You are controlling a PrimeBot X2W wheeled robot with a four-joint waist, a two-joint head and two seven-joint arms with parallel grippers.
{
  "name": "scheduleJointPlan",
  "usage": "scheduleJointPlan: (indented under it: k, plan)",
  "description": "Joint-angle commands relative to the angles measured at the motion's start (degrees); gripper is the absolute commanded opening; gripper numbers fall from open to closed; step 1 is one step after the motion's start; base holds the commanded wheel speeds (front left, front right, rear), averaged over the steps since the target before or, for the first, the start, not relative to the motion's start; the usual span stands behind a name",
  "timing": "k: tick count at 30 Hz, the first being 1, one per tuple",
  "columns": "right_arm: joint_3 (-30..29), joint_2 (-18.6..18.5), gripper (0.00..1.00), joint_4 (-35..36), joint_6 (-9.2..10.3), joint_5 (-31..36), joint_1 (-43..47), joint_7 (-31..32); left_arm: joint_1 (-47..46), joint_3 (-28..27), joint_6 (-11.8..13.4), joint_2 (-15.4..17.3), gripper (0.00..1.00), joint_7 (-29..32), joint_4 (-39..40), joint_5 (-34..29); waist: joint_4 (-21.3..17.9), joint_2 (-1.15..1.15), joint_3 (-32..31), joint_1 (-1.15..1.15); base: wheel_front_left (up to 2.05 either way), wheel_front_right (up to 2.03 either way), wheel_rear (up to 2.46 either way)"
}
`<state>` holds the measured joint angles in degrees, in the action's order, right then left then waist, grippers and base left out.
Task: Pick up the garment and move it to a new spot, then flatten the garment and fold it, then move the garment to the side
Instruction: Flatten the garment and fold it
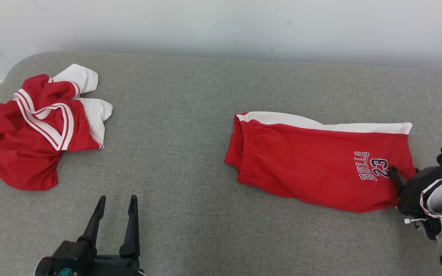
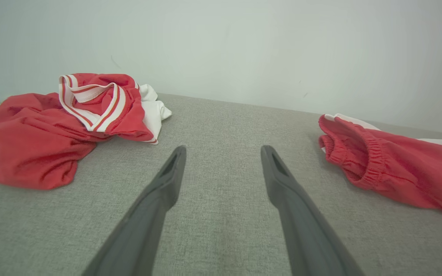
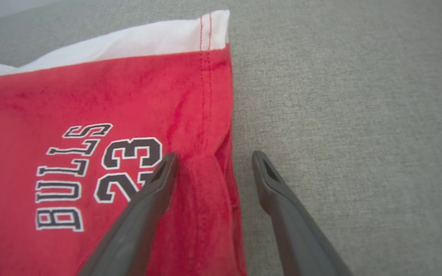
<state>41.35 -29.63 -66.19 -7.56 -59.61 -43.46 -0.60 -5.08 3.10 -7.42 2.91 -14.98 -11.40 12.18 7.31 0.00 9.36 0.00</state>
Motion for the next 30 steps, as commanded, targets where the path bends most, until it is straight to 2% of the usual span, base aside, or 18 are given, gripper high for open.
scheduleJointPlan:
  k: [1,3,4,5,6,19,25,30]
  plan:
    - [0.41,0.77,1.0,-0.5,0.1,-0.25,-0.27,0.78,-0.68,-0.26,-0.06,-0.04,1.0,-0.19,-0.23,-0.47,0.33,0.0,0.25,0.0,0.0,0.0,0.0]
    - [0.7,1.23,1.0,-0.65,0.11,-0.55,-0.06,1.54,-0.68,-0.39,-0.06,-0.04,1.0,-0.19,-0.36,-0.46,0.45,0.0,0.31,0.0,0.0,0.0,0.0]
    - [0.88,1.41,0.45,-0.62,0.1,-0.69,0.0,1.93,-0.64,-0.48,-0.06,-0.04,1.0,-0.19,-0.42,-0.47,0.48,0.0,0.31,0.0,0.0,0.0,0.0]
    - [1.05,1.51,0.27,-0.59,0.1,-0.77,0.04,2.1,-0.57,-0.57,-0.06,-0.04,1.0,-0.19,-0.49,-0.43,0.48,0.0,0.27,0.0,0.0,0.0,0.0]
    - [1.16,1.53,0.0,-0.6,0.1,-0.82,0.12,2.24,-0.46,-0.63,-0.06,-0.04,1.0,-0.19,-0.59,-0.43,0.49,0.0,0.2,0.0,0.0,0.0,0.0]
    - [0.76,-4.48,0.0,-4.04,0.12,-0.96,0.2,0.14,1.51,-2.02,-0.06,-0.05,1.0,-0.19,-1.29,-0.44,-0.67,0.0,-2.38,0.0,0.0,0.0,0.0]
    - [1.01,-4.61,0.0,-1.4,0.12,-1.65,-0.69,0.25,2.26,-2.64,-0.06,-0.04,1.0,-0.19,-1.25,-0.1,-2.4,0.0,-3.11,0.0,0.0,0.0,0.0]
    - [0.53,-3.76,0.0,4.78,0.11,-4.04,-0.83,0.08,2.81,-2.96,-0.06,-0.04,1.0,-0.19,-1.36,0.19,-4.15,0.0,-3.8,0.0,0.0,0.0,0.0]
